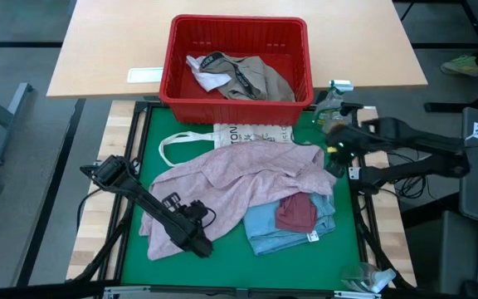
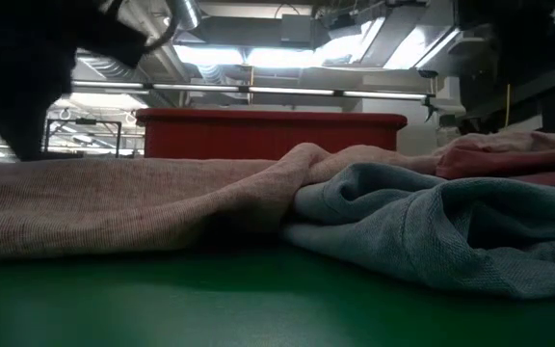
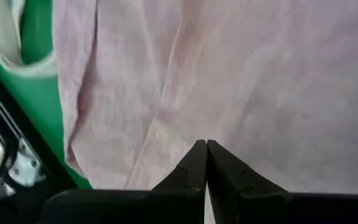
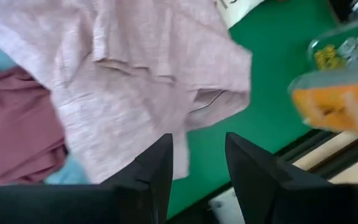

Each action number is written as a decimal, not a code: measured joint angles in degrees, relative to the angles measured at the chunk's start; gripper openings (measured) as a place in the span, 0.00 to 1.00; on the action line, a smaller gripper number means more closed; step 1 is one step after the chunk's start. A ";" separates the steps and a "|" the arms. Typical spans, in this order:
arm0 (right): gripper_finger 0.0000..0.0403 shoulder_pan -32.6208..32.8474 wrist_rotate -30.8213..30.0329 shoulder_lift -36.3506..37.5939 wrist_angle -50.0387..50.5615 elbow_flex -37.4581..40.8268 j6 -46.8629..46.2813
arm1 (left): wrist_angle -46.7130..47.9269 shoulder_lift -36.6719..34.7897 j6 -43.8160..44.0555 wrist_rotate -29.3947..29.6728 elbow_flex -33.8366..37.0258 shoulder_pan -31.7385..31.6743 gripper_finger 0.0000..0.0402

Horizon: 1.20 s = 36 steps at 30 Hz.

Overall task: Fold Laundry from Bin
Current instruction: Fold the pink shirt from the red laundry basket

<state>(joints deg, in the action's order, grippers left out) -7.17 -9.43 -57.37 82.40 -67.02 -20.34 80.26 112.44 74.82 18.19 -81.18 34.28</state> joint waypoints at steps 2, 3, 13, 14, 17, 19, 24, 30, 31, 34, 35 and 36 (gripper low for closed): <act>0.36 3.24 0.02 2.47 -0.14 2.02 -5.63 | -0.01 0.00 -2.23 1.47 -2.16 -0.02 0.02; 0.36 5.02 0.08 3.54 -0.29 3.19 -8.01 | -0.39 0.00 -3.41 2.28 -3.20 -0.02 0.02; 0.36 20.60 11.41 8.90 -10.33 16.20 -23.12 | -18.38 0.00 -11.80 6.78 -5.23 -0.15 0.00; 0.36 21.45 11.65 8.86 -10.37 17.15 -24.44 | -19.93 0.00 -12.36 6.80 -5.23 -0.15 0.00; 0.36 23.72 11.68 8.15 -10.45 19.64 -27.41 | -22.82 0.00 -12.47 6.79 -5.21 -0.13 0.01; 0.36 24.64 11.67 7.53 -10.47 20.98 -28.29 | -23.59 0.00 -12.47 6.80 -5.18 -0.13 0.00; 0.36 25.68 11.43 6.93 -12.93 22.76 -28.52 | -23.76 0.00 -12.47 6.79 -5.14 -0.13 0.00; 0.36 25.56 9.53 5.15 -13.95 24.32 -28.52 | -23.96 0.00 -12.08 6.00 -5.14 -0.13 0.00; 0.36 25.56 8.82 4.84 -14.43 24.45 -28.52 | -24.05 0.00 -11.65 5.81 -5.14 -0.07 0.00; 0.36 25.54 7.16 4.18 -15.84 24.50 -28.46 | -25.16 0.00 -8.36 4.83 -5.14 0.06 0.00; 0.35 25.54 7.06 4.16 -16.25 24.50 -28.20 | -25.60 0.00 -7.55 4.18 -5.09 0.07 0.00; 0.34 25.54 7.06 4.14 -16.24 24.50 -27.72 | -26.50 0.00 -7.21 3.66 -4.79 0.15 0.00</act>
<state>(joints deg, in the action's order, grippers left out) 18.37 -2.37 -53.23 66.16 -42.52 -48.06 53.75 112.44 67.61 21.85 -85.98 34.43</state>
